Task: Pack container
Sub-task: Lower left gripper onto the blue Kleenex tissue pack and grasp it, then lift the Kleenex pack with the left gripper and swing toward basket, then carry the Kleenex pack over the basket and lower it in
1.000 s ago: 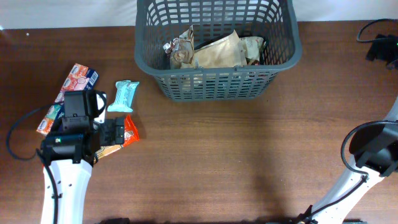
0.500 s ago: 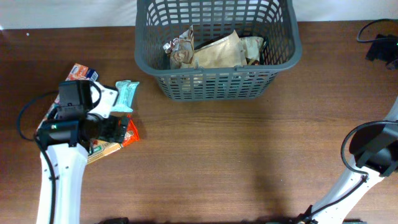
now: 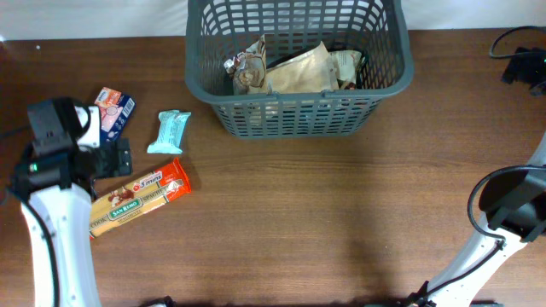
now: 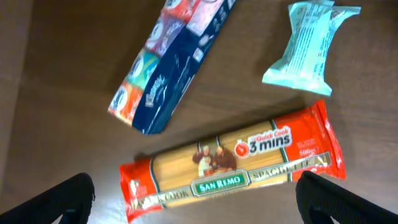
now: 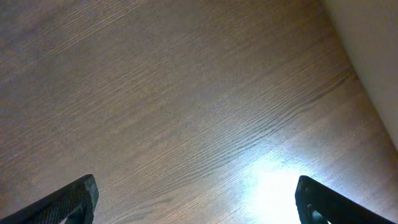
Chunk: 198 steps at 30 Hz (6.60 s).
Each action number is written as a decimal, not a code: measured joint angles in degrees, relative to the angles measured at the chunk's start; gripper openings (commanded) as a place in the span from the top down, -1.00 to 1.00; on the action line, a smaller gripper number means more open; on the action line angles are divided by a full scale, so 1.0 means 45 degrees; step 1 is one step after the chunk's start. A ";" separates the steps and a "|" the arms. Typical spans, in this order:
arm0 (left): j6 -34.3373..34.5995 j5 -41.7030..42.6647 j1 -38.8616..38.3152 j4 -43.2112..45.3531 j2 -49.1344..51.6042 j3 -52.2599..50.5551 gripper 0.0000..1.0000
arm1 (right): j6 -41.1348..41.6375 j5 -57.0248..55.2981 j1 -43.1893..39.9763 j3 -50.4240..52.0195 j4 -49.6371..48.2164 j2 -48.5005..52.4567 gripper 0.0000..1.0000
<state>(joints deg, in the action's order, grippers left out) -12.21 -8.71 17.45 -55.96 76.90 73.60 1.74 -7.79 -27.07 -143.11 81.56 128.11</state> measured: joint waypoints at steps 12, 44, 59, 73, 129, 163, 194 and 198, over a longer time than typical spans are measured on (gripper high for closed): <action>-0.0971 0.0087 0.0418 0.0092 0.5251 0.3711 -0.99 | 0.0005 0.0000 0.0000 0.0000 0.0005 0.0000 -0.99; -0.6042 0.3065 0.2215 0.0316 0.9034 0.5212 -0.98 | -0.0010 0.0000 0.0000 0.0000 0.0005 0.0000 -0.98; -0.6776 0.2273 0.3021 -0.0384 0.9034 0.5615 -0.99 | -0.0005 0.0000 0.0000 0.0000 0.0000 0.0000 -0.98; -0.6868 0.3453 0.3978 -0.0471 0.9204 0.5649 -0.99 | 0.0005 -0.0005 0.0000 0.0000 0.0005 0.0000 -0.98; -0.6659 0.4265 0.3866 0.0495 1.0754 0.5459 -0.99 | 0.0000 -0.0005 0.0000 0.0000 0.0005 0.0000 -0.98; -0.6382 0.4940 0.3886 0.0554 1.0899 0.5178 0.96 | 0.0005 -0.0005 0.0000 0.0000 0.0005 0.0000 -0.98; -0.0393 0.8563 0.1005 -0.0092 0.9646 1.2400 0.96 | 0.0000 0.0000 0.0000 0.0000 0.0005 0.0000 -0.98; 0.0199 0.8752 -0.0423 -0.0092 0.9010 1.4712 0.97 | 0.0000 0.0000 0.0000 0.0000 0.0010 0.0000 -0.98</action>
<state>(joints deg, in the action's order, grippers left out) -11.31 30.68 15.55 -56.38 117.45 139.81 1.74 -7.79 -27.07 -143.11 81.60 128.11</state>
